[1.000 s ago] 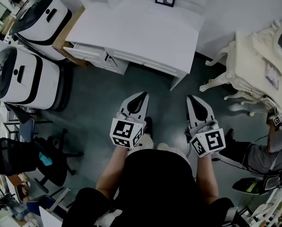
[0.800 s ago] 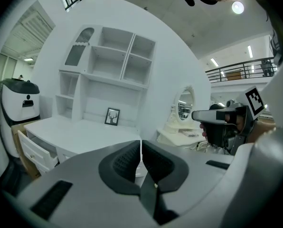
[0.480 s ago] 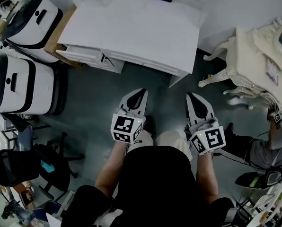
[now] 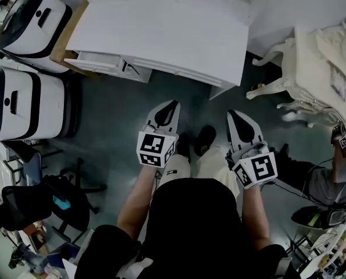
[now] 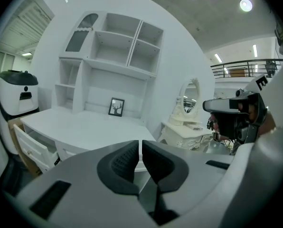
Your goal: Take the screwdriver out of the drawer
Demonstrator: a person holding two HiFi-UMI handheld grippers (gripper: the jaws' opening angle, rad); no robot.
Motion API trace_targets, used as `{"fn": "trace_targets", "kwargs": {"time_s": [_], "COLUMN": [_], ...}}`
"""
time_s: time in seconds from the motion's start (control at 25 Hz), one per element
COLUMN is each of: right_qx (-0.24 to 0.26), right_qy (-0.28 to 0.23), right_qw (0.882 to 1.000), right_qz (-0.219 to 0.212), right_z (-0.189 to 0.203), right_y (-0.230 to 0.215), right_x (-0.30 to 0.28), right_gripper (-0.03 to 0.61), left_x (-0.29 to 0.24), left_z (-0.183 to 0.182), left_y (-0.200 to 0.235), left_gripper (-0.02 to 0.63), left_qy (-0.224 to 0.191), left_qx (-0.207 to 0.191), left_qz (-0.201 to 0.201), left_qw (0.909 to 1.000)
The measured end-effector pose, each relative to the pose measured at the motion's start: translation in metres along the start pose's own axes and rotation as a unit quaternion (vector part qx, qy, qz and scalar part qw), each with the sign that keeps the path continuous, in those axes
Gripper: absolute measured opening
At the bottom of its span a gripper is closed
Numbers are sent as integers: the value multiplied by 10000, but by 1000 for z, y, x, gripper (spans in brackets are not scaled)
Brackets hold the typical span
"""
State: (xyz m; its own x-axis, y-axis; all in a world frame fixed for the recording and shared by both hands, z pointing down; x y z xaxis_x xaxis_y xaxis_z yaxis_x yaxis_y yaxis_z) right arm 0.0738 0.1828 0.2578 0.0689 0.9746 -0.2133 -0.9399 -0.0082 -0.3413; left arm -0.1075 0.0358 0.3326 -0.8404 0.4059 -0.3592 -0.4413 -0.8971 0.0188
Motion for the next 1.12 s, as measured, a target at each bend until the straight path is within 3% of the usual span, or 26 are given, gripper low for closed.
{"fn": "trace_targets", "kwargs": {"time_s": [0.76, 1.12], "right_qx": [-82, -91], "right_qy": [661, 978], "right_qw": [9970, 9929], "right_qz": [-403, -669], "right_z": [13, 18], "right_y": [-60, -95], "right_x": [-63, -104], "right_gripper": [20, 23], "left_x": [-91, -135], "left_z": [65, 91], "left_y": [40, 55], "left_gripper": [28, 62], "left_qy": [650, 916], "left_qx": [461, 670], "left_qz": [-426, -573], "left_qw": [9959, 9919]}}
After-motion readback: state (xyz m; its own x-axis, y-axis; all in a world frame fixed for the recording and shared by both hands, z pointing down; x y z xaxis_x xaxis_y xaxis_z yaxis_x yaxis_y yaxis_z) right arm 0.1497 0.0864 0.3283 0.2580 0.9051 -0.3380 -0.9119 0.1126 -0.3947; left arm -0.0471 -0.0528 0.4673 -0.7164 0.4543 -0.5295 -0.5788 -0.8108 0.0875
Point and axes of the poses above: the fingertips, and each gripper's own axes: x backward along the fingers, y to its left, z out of its underside, the point moved 9 cm from there along x, backward along the fingers, and after that the axes turned 11 degrees about -x, right-handed, at the moved point
